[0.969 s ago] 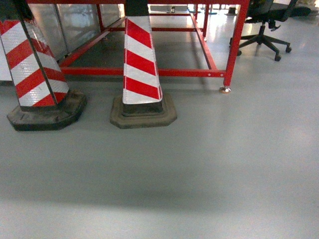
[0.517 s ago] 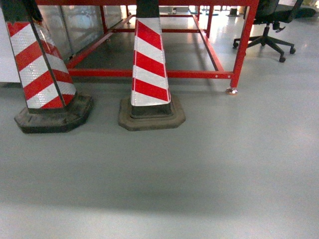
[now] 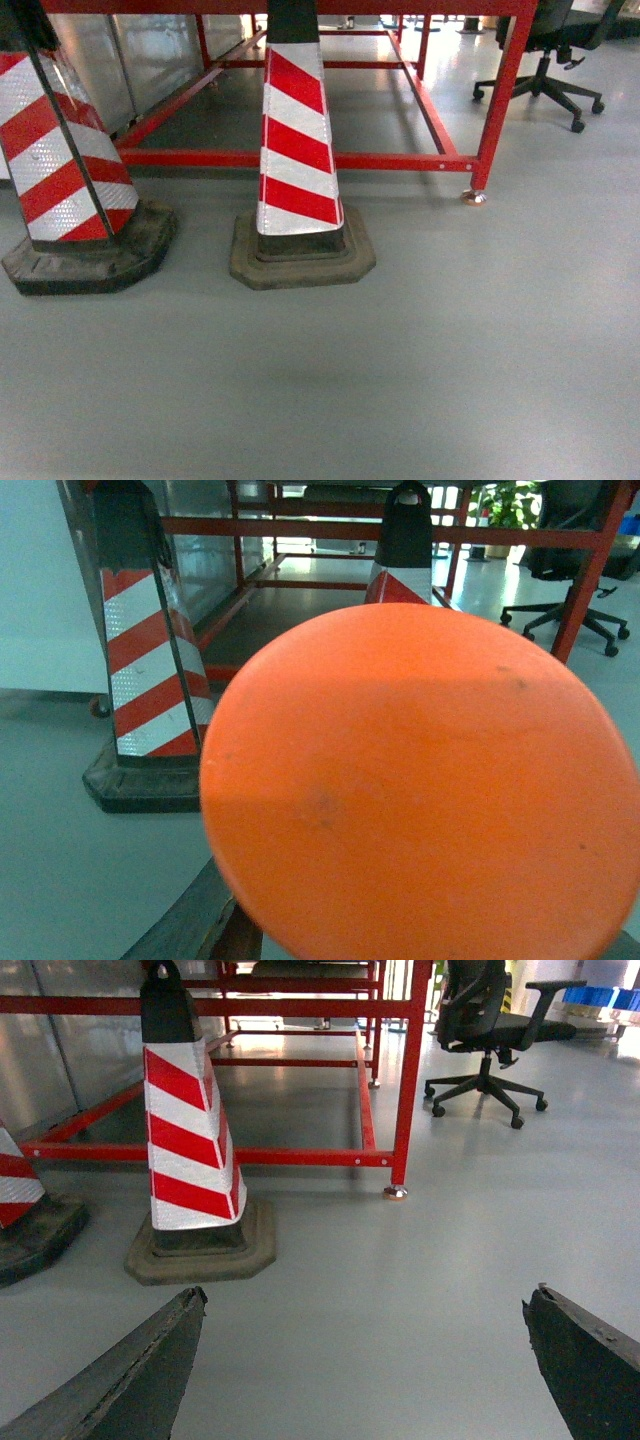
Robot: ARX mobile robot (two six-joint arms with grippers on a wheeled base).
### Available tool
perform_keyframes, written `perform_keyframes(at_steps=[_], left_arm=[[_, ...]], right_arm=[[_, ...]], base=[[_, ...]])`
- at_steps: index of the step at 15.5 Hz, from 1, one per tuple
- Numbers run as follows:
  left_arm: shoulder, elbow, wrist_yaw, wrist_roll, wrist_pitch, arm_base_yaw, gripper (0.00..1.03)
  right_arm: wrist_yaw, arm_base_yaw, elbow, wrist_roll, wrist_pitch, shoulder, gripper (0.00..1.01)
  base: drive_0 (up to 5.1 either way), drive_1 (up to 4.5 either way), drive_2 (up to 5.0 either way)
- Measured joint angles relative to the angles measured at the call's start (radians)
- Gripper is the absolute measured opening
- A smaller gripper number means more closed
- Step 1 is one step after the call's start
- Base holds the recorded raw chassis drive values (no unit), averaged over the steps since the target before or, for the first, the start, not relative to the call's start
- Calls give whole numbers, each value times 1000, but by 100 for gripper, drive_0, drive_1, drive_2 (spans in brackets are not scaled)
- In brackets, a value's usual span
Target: Pick capacitor and pack into box
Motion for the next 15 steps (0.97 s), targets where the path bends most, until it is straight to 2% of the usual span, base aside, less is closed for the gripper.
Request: perform_keyframes(at_steps=[15], left_arm=[[0,0,0,0,-3,0,44]], right_arm=[[1,0,0,0,0,0,98]], base=[[-6,400,-412]])
